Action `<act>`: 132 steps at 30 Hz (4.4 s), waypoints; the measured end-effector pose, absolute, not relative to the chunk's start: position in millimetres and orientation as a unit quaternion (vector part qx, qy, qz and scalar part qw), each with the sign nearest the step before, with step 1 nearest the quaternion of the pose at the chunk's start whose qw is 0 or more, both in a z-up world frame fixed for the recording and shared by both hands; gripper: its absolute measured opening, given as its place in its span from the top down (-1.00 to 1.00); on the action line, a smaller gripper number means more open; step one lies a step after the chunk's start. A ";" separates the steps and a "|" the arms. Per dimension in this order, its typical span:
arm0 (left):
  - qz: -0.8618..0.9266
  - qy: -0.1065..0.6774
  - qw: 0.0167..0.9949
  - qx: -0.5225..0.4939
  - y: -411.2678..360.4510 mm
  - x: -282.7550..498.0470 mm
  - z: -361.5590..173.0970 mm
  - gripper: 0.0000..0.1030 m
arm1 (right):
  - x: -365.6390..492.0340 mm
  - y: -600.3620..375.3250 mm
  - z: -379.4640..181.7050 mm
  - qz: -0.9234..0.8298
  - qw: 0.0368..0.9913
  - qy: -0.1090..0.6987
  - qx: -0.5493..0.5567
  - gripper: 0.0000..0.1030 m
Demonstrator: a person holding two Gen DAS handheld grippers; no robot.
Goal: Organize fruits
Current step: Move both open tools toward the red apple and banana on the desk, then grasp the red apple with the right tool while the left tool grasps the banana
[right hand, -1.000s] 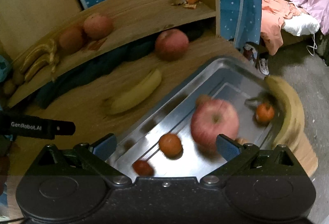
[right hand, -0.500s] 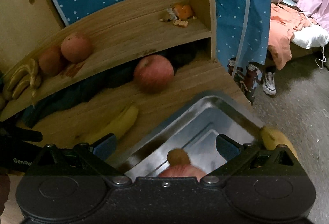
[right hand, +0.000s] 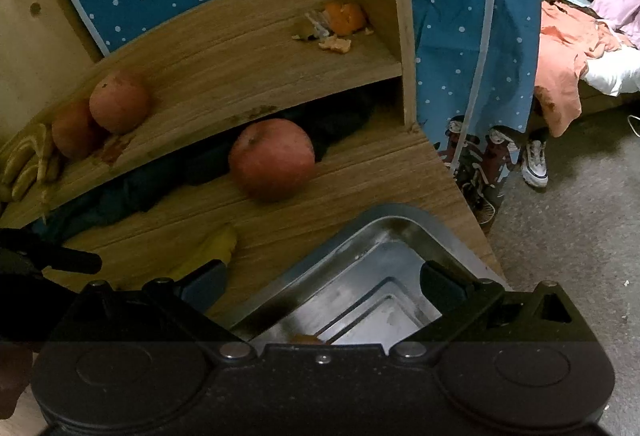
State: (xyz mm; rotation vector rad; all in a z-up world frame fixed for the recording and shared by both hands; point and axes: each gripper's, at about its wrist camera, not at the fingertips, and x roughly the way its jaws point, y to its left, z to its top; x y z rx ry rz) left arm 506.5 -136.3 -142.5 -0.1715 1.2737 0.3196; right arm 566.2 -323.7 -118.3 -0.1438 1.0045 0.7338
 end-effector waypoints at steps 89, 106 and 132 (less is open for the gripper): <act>0.084 0.571 0.815 -0.051 -153.4 503.3 -153.5 -0.19 | 610.7 -217.4 -141.1 0.438 0.773 0.441 -0.127 -0.81; 0.120 0.558 0.819 -0.065 -154.3 490.9 -152.7 0.11 | 609.7 -219.8 -144.5 0.415 0.790 0.435 -0.122 -0.40; 0.107 0.556 0.816 -0.116 -108.9 418.1 -149.4 0.19 | 512.6 -246.6 -126.9 0.415 0.786 0.444 -0.114 -0.39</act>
